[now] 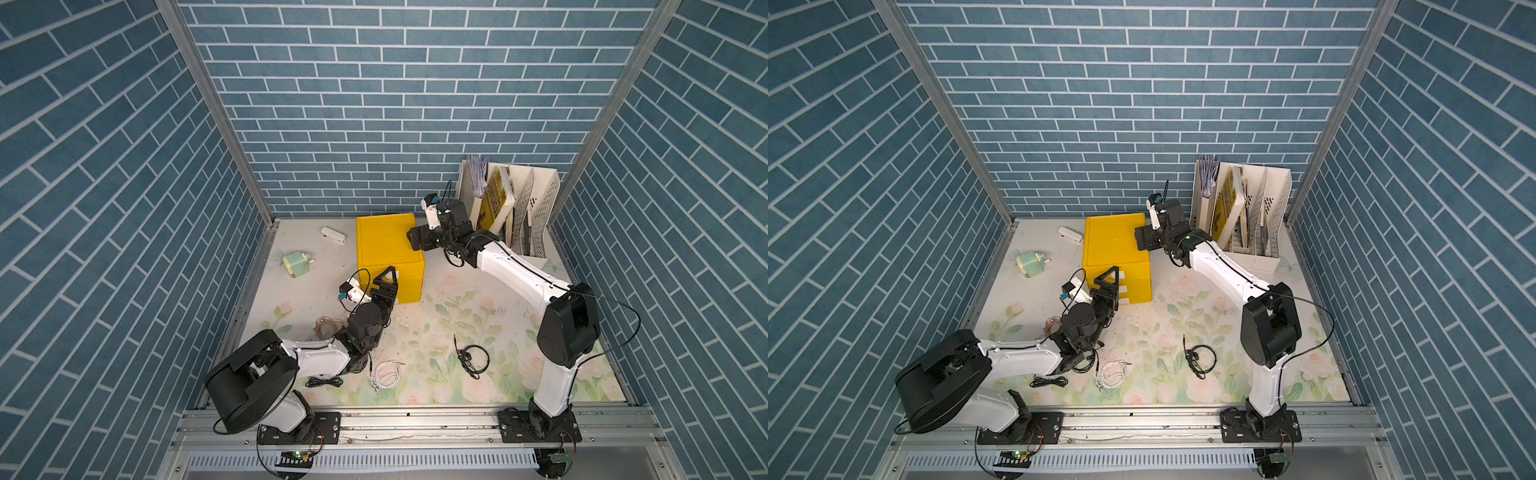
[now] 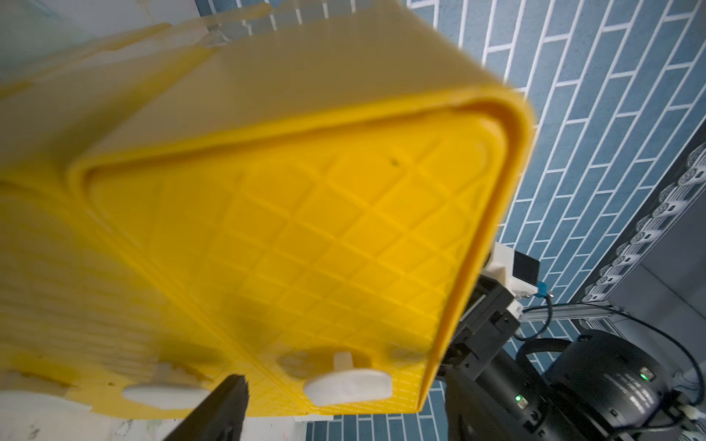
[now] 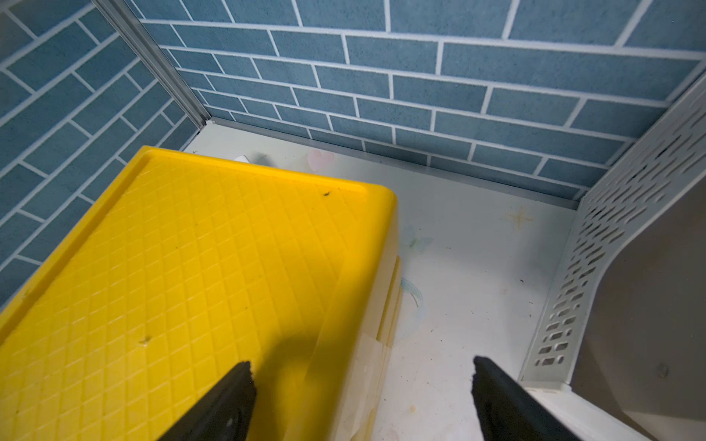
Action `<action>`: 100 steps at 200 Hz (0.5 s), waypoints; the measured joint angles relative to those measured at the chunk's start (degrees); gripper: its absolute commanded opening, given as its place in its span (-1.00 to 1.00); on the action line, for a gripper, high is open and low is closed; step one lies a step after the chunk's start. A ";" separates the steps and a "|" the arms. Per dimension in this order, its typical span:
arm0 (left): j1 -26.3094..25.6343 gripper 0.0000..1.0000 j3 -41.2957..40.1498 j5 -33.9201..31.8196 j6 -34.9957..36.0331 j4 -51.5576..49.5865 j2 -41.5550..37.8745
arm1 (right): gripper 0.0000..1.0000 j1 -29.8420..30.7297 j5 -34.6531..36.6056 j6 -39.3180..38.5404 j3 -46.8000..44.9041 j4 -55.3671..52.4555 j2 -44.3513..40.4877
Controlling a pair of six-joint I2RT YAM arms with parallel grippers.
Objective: Place the wired earphones into the drawer by color
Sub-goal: Open the drawer in the storage box.
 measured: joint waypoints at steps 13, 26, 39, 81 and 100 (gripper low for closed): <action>0.55 0.68 0.02 0.55 0.15 0.66 1.11 | 0.82 0.00 0.15 0.02 0.00 0.02 0.00; 1.05 0.64 0.17 1.11 0.26 1.49 2.12 | 0.81 0.04 0.35 0.02 0.00 0.04 0.00; 1.27 0.64 1.01 1.66 0.37 1.92 3.04 | 0.81 0.02 0.72 0.02 -0.02 0.09 0.00; 1.90 0.52 4.92 3.39 0.66 2.93 6.80 | 0.80 0.02 1.49 0.02 -0.13 0.42 0.00; 2.05 0.40 5.92 3.91 0.94 2.67 7.78 | 0.81 0.02 1.68 0.00 -0.13 0.48 0.00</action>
